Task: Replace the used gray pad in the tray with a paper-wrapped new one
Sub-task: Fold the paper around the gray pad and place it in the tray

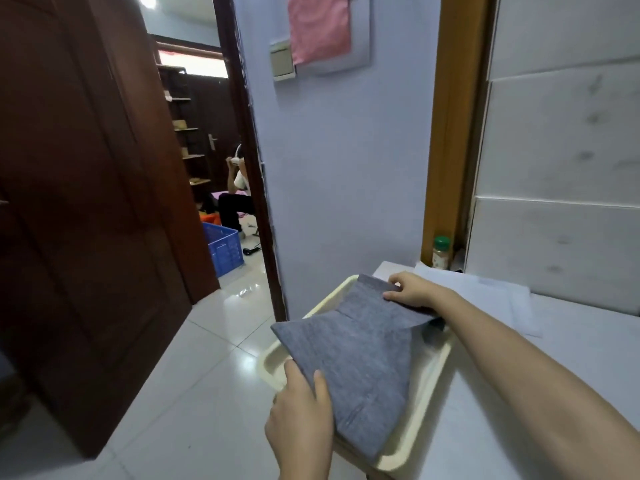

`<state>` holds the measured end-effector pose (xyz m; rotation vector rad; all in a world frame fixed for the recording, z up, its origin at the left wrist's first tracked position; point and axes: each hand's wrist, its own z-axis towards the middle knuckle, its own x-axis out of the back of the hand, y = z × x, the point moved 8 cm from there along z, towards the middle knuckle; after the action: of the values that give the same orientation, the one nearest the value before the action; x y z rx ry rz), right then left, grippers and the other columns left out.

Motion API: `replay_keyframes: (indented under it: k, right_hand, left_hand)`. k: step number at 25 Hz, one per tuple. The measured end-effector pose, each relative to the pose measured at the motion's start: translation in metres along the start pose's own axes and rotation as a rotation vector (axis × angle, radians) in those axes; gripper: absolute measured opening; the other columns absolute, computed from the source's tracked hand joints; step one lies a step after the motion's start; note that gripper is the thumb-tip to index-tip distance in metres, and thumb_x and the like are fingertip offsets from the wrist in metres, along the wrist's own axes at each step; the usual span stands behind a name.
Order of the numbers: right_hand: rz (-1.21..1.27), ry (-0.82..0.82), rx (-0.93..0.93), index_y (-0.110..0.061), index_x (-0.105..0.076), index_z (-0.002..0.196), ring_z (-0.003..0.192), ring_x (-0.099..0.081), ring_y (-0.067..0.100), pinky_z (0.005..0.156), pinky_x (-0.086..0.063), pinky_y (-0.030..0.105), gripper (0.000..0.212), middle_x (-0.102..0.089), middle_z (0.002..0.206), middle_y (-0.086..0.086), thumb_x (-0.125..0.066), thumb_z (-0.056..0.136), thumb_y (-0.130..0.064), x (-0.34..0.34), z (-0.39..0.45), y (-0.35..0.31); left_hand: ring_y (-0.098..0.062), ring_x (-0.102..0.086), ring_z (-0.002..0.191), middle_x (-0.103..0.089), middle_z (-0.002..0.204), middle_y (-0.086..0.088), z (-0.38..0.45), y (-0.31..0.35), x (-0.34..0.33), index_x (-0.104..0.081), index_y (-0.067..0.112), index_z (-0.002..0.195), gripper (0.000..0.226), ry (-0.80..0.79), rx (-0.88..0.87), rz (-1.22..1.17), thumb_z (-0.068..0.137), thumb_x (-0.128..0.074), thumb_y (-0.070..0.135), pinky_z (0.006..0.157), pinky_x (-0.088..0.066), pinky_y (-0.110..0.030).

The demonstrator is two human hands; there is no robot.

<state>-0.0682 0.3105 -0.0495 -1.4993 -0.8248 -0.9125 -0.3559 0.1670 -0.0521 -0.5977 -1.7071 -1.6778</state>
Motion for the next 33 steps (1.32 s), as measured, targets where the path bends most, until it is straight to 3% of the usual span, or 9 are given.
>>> replay_keyframes:
  k: [3, 11, 13, 18, 25, 27, 29, 31, 33]
  right_hand:
    - [-0.087, 0.085, -0.046, -0.021, -0.042, 0.076, 0.088, -0.053, 0.027, 0.071, -0.035, 0.032, 0.025, -0.056, 0.09, 0.008, -0.054, 0.091, -0.037, 0.001, -0.026, 0.011]
    - [-0.205, 0.327, -0.317, 0.005, -0.034, 0.128, 0.095, -0.06, 0.037, 0.052, -0.032, 0.031, 0.037, -0.062, 0.109, 0.022, -0.037, 0.096, -0.014, -0.004, -0.153, 0.047]
    - [-0.222, 0.346, -0.42, 0.005, -0.025, 0.136, 0.099, -0.06, 0.037, 0.058, -0.035, 0.03, 0.045, -0.061, 0.113, 0.022, -0.034, 0.094, -0.007, -0.003, -0.193, 0.062]
    - [-0.195, 0.467, -0.704, -0.001, -0.025, 0.129, 0.079, -0.051, 0.03, 0.064, -0.038, 0.035, 0.037, -0.061, 0.108, 0.021, -0.029, 0.092, -0.005, 0.013, -0.321, 0.118]
    - [-0.549, 0.467, -0.93, -0.003, -0.039, 0.122, 0.09, -0.065, 0.024, 0.062, -0.043, 0.029, 0.035, -0.055, 0.114, 0.012, -0.049, 0.089, 0.0, 0.046, -0.454, 0.167]
    - [-0.624, 0.477, -0.96, -0.005, -0.05, 0.114, 0.075, -0.068, 0.019, 0.046, -0.033, 0.026, 0.041, -0.063, 0.101, 0.008, -0.067, 0.078, -0.005, 0.05, -0.473, 0.177]
    - [-0.634, 0.381, -1.011, -0.006, -0.063, 0.093, 0.051, -0.062, 0.017, 0.039, -0.012, 0.018, 0.058, -0.065, 0.073, 0.006, -0.089, 0.041, -0.013, 0.05, -0.477, 0.18]
    - [-0.608, 0.447, -0.949, -0.004, -0.063, 0.07, 0.047, -0.056, 0.023, 0.042, -0.015, 0.017, 0.071, -0.058, 0.056, 0.009, -0.089, 0.004, -0.01, 0.059, -0.479, 0.186]
    - [-0.59, 0.414, -0.96, -0.005, -0.061, 0.07, 0.056, -0.057, 0.025, 0.043, -0.023, 0.022, 0.07, -0.059, 0.061, 0.011, -0.09, 0.006, -0.008, 0.059, -0.481, 0.198]
  left_hand:
    - [-0.028, -0.063, 0.098, -0.066, 0.106, -0.008, 0.001, 0.006, 0.005, -0.038, 0.019, 0.118, 0.031, 0.026, -0.072, 0.161, 0.098, -0.034, 0.041, 0.072, -0.04, -0.029]
    - [-0.027, -0.063, 0.087, -0.066, 0.092, -0.005, 0.005, 0.016, 0.008, -0.051, 0.014, 0.105, 0.023, 0.03, -0.34, 0.325, 0.095, -0.04, 0.032, 0.066, -0.045, -0.031]
    - [-0.028, -0.062, 0.087, -0.066, 0.091, -0.006, 0.003, 0.029, -0.004, -0.051, 0.012, 0.103, 0.024, 0.021, -0.424, 0.318, 0.094, -0.043, 0.032, 0.066, -0.044, -0.033]
    - [-0.032, -0.061, 0.095, -0.066, 0.101, -0.009, -0.047, 0.094, -0.067, -0.044, 0.01, 0.105, 0.018, -0.084, -0.678, 0.374, 0.095, -0.042, 0.026, 0.064, -0.033, -0.033]
    - [-0.033, -0.06, 0.083, -0.063, 0.092, -0.008, -0.139, 0.181, -0.158, -0.035, 0.01, 0.122, 0.032, -0.3, -1.01, 0.264, 0.092, -0.043, 0.02, 0.062, -0.039, -0.035]
    - [-0.035, -0.062, 0.091, -0.063, 0.106, -0.011, -0.156, 0.191, -0.174, -0.036, 0.011, 0.126, 0.035, -0.321, -1.077, 0.253, 0.093, -0.043, 0.022, 0.071, -0.05, -0.038]
    - [-0.036, -0.061, 0.092, -0.058, 0.111, -0.014, -0.162, 0.193, -0.179, -0.037, 0.009, 0.129, 0.034, -0.286, -1.098, 0.274, 0.096, -0.037, 0.018, 0.073, -0.05, -0.039]
    - [-0.038, -0.06, 0.088, -0.054, 0.111, -0.016, -0.168, 0.192, -0.18, -0.038, 0.004, 0.13, 0.034, -0.26, -1.105, 0.354, 0.097, -0.032, 0.011, 0.065, -0.042, -0.037]
    - [-0.038, -0.062, 0.081, -0.055, 0.107, -0.018, -0.17, 0.192, -0.176, -0.042, -0.001, 0.128, 0.034, -0.202, -1.109, 0.393, 0.095, -0.034, 0.005, 0.058, -0.035, -0.034]
